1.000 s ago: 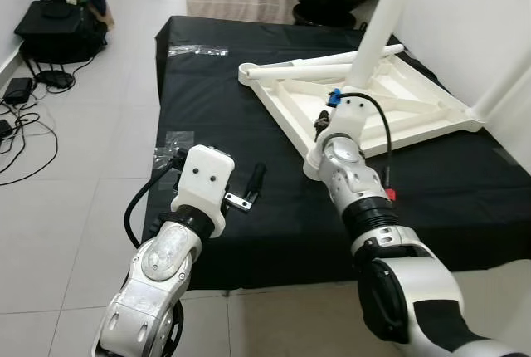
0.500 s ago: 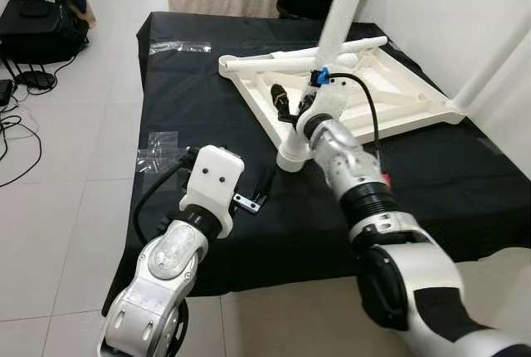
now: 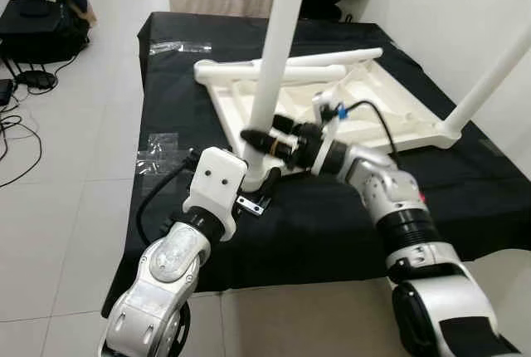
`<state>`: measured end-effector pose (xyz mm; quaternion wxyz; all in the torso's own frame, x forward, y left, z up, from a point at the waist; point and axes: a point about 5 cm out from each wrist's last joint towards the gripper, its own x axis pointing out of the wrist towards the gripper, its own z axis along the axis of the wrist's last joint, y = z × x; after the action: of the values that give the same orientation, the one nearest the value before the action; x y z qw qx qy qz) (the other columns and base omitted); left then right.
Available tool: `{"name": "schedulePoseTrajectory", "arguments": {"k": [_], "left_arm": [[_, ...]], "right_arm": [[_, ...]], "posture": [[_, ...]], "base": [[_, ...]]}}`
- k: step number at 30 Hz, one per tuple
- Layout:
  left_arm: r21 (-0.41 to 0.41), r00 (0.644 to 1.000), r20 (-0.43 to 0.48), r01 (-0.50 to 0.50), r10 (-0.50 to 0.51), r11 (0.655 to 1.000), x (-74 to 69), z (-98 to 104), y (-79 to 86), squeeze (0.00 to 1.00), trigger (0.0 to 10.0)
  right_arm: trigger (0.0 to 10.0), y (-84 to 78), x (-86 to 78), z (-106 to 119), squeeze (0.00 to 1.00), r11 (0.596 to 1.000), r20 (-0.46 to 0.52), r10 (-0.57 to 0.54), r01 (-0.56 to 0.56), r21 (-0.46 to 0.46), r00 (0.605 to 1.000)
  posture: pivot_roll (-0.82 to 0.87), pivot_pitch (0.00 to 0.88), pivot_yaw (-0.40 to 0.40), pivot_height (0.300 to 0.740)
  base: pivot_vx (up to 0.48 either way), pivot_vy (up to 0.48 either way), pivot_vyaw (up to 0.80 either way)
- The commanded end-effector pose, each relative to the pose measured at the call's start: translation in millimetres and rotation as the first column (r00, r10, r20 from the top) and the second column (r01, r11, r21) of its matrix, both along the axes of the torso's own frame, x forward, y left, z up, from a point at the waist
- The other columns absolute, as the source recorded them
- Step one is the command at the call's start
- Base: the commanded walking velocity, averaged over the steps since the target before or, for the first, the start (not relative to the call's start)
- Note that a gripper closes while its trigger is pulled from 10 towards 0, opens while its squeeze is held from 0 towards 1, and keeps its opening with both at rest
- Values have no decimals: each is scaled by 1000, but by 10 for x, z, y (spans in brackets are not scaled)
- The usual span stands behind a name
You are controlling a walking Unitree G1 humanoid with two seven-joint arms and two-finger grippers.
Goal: Building children table
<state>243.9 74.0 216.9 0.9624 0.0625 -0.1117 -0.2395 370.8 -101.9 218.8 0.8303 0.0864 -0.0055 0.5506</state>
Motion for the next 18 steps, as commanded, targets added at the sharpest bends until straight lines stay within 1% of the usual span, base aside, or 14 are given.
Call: {"name": "schedulePoseTrajectory", "arguments": {"k": [1, 2, 5, 9, 10, 13, 14, 15, 16, 18], "left_arm": [[-13, 999, 10, 36, -36, 999, -55, 12, -49, 0, 10000], [-13, 999, 10, 36, -36, 999, -55, 12, -49, 0, 10000], [-13, 999, 6, 40, -40, 999, -56, 6, -55, 0, 10000], [-15, 999, 5, 46, -46, 999, -59, 6, -63, 0, 10000], [-21, 998, -8, 67, -68, 997, -76, -9, -88, 0, 10000], [-18, 996, -18, 91, -91, 996, -101, -28, -118, 0, 10000], [-18, 994, -29, 103, -103, 995, -121, -52, -141, 0, 10000], [-18, 994, -29, 103, -103, 995, -121, -52, -141, 0, 10000], [-17, 994, -35, 107, -108, 994, -135, -67, -154, 0, 10000], [-24, 996, -36, 85, -86, 996, -129, -68, -124, 0, 10000]], "right_arm": [[10000, 55, 56, -70, 0, 997, 4, -47, 47, -66, 999], [10000, 55, 56, -70, 0, 997, 4, -47, 47, -66, 999], [10000, 116, 96, -112, 0, 988, 5, -101, 101, -117, 995], [10000, 172, 78, -126, 0, 988, 9, -86, 86, -130, 996], [10000, 219, 65, -132, 0, 988, 14, -72, 73, -135, 997], [10000, 252, 62, -134, 0, 987, 28, -69, 72, -144, 997], [3922, 275, 84, -117, 0, 986, 32, -97, 100, -134, 995], [3922, 275, 84, -117, 0, 986, 32, -97, 100, -134, 995], [0, 282, 110, -89, 0, 982, 47, -130, 135, -129, 990], [0, 289, 165, -16, 0, 976, 45, -196, 199, -87, 980]], "posture": [[79, 87, -143, 740], [79, 87, -143, 740], [79, 93, -146, 740], [79, 93, -148, 740], [78, 92, -146, 740], [78, 92, -146, 740], [79, 95, -151, 740], [79, 95, -151, 740], [80, 101, -153, 740], [78, 105, -154, 740]], "base": [[0, 0, 0], [0, 0, 0], [0, 0, 0], [0, 0, 0], [0, 0, 0], [0, 0, 0], [0, 0, 0], [0, 0, 0], [0, 0, 0], [0, 0, 0]]}}
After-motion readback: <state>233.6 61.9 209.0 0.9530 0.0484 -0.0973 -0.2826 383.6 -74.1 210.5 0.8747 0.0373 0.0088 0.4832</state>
